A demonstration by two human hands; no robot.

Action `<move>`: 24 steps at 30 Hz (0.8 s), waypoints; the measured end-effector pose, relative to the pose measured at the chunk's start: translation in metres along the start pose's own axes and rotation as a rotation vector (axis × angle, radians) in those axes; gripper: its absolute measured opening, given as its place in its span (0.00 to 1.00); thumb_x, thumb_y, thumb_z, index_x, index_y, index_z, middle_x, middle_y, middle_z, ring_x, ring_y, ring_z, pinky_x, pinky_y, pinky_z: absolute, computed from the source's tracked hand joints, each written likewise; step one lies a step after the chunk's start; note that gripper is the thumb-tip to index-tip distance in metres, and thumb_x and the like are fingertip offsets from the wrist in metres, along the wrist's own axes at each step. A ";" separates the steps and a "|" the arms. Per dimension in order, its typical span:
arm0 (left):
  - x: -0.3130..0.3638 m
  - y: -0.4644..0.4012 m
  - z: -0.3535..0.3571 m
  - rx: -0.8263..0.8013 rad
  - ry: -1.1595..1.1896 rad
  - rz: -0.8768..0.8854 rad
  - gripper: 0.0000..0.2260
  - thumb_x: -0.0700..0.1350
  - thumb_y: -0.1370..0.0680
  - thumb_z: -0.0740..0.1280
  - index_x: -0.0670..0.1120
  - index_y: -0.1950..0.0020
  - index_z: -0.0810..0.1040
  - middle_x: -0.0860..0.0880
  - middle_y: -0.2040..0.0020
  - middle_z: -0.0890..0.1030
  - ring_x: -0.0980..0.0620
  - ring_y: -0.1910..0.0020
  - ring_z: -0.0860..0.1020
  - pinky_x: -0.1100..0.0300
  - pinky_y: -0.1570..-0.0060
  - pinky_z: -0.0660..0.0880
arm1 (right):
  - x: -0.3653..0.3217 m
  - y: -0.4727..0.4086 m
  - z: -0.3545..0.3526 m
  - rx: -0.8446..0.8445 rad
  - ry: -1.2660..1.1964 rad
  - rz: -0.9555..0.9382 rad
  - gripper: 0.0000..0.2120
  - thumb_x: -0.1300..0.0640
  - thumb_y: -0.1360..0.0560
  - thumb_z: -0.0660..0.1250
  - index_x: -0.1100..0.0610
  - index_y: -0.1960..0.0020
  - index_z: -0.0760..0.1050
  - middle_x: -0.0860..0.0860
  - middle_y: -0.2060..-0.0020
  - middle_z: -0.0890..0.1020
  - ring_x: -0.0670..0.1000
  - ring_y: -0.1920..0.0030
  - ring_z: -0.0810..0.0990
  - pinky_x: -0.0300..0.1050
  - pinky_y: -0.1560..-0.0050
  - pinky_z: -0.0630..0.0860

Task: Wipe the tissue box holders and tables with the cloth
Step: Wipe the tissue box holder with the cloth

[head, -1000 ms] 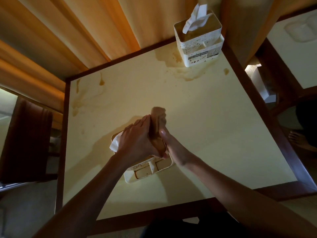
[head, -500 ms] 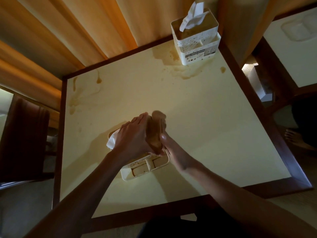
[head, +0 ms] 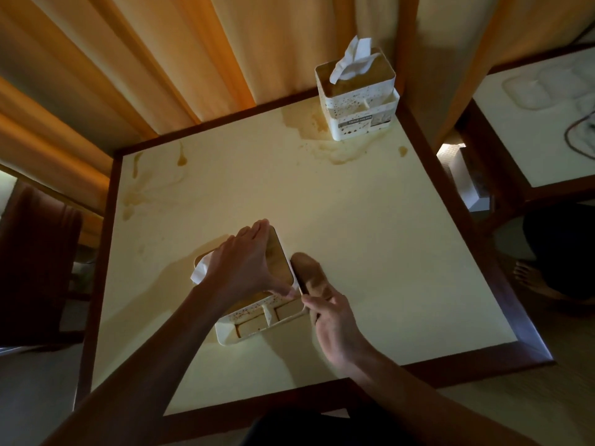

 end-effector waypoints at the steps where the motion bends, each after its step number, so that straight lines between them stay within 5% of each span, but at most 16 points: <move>1: 0.001 0.001 -0.001 -0.005 0.006 0.006 0.62 0.71 0.42 0.76 0.44 0.21 0.49 0.49 0.24 0.62 0.49 0.29 0.65 0.55 0.32 0.62 | -0.004 -0.001 0.000 0.002 -0.107 0.016 0.20 0.58 0.37 0.73 0.64 0.47 0.80 0.53 0.53 0.83 0.56 0.46 0.77 0.45 0.44 0.70; 4: 0.003 0.003 -0.004 -0.034 0.005 0.019 0.61 0.70 0.40 0.75 0.44 0.20 0.46 0.48 0.22 0.58 0.48 0.27 0.62 0.53 0.31 0.61 | -0.022 -0.004 -0.004 -0.025 -0.350 0.089 0.26 0.61 0.35 0.74 0.65 0.38 0.79 0.61 0.47 0.80 0.61 0.44 0.77 0.51 0.38 0.72; 7: 0.002 0.005 -0.002 -0.045 -0.012 0.020 0.62 0.71 0.39 0.74 0.43 0.20 0.44 0.47 0.20 0.53 0.47 0.24 0.57 0.48 0.27 0.57 | -0.037 -0.005 -0.012 -0.020 -0.468 0.136 0.24 0.59 0.32 0.72 0.61 0.36 0.79 0.63 0.40 0.79 0.62 0.39 0.75 0.60 0.29 0.65; 11: 0.003 0.003 0.002 -0.031 0.029 0.031 0.66 0.75 0.42 0.71 0.46 0.21 0.36 0.42 0.20 0.36 0.44 0.21 0.42 0.40 0.24 0.44 | -0.053 -0.003 -0.027 -0.012 -0.401 0.191 0.18 0.58 0.22 0.62 0.63 0.35 0.76 0.64 0.37 0.78 0.62 0.39 0.77 0.57 0.39 0.73; 14: 0.018 0.007 -0.002 0.115 0.095 0.128 0.62 0.75 0.38 0.67 0.46 0.21 0.35 0.42 0.22 0.31 0.46 0.22 0.37 0.43 0.23 0.42 | -0.069 -0.002 -0.041 0.041 -0.240 0.227 0.17 0.57 0.21 0.63 0.63 0.34 0.76 0.63 0.38 0.80 0.62 0.36 0.78 0.60 0.33 0.72; 20: 0.060 0.010 -0.017 0.342 0.473 0.198 0.39 0.59 0.23 0.66 0.47 0.19 0.52 0.48 0.19 0.50 0.50 0.21 0.53 0.56 0.27 0.54 | -0.100 0.008 -0.059 0.075 -0.122 0.183 0.23 0.43 0.19 0.61 0.57 0.32 0.76 0.63 0.38 0.80 0.62 0.38 0.78 0.57 0.44 0.79; 24: 0.088 0.010 0.004 0.301 1.010 -0.015 0.32 0.59 0.23 0.68 0.49 0.23 0.64 0.48 0.27 0.70 0.52 0.31 0.70 0.58 0.39 0.66 | -0.116 0.017 -0.062 -0.019 -0.300 0.058 0.26 0.49 0.20 0.64 0.66 0.28 0.70 0.68 0.34 0.74 0.63 0.39 0.77 0.54 0.45 0.79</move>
Point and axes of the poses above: each hand's wrist, its own y-axis away from the middle knuckle, its own z-axis out of the palm, x = y × z, the point moved 2 cm from there along -y, towards the middle knuckle
